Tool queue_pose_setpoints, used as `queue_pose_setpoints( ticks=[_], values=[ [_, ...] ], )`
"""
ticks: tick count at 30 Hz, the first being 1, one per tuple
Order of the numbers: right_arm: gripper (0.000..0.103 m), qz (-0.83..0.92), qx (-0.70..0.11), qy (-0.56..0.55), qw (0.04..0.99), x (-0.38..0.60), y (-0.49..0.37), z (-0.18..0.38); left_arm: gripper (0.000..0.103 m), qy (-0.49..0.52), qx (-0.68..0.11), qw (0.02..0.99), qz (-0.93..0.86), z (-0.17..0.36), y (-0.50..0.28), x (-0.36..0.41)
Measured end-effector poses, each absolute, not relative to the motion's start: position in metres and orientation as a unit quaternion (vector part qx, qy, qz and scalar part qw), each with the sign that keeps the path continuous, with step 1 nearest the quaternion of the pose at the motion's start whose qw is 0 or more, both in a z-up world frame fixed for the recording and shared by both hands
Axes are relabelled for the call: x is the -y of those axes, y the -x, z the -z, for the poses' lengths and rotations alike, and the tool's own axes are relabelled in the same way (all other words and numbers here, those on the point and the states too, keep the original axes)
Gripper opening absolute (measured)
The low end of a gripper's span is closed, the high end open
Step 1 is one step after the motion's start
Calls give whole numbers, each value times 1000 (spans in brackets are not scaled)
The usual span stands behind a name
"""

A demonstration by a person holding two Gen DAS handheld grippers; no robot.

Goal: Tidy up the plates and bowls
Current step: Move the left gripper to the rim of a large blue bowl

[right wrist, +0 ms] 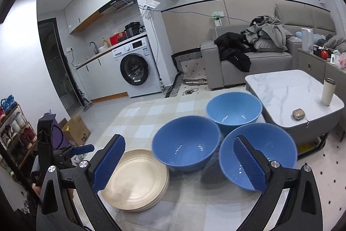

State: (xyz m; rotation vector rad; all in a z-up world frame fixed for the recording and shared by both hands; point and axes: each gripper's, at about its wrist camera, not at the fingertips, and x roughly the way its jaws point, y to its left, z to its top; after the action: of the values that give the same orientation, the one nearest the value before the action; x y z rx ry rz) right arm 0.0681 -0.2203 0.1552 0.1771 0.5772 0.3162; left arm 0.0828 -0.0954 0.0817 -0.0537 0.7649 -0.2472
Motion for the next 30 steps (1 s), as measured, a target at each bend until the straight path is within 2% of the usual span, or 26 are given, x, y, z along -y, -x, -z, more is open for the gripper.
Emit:
queue_pose_setpoints(
  ticks=[9, 21, 30],
  values=[
    [102, -108, -242, -135, 955, 269, -73, -189, 102, 34, -359, 924, 130, -115, -118, 115],
    [102, -74, -233, -125, 962, 308, -104, -233, 102, 21, -353, 925, 140, -144, -176, 157],
    [102, -60, -279, -99, 953, 318, -144, -216, 102, 13, -364, 920, 143, -142, -221, 185]
  ],
)
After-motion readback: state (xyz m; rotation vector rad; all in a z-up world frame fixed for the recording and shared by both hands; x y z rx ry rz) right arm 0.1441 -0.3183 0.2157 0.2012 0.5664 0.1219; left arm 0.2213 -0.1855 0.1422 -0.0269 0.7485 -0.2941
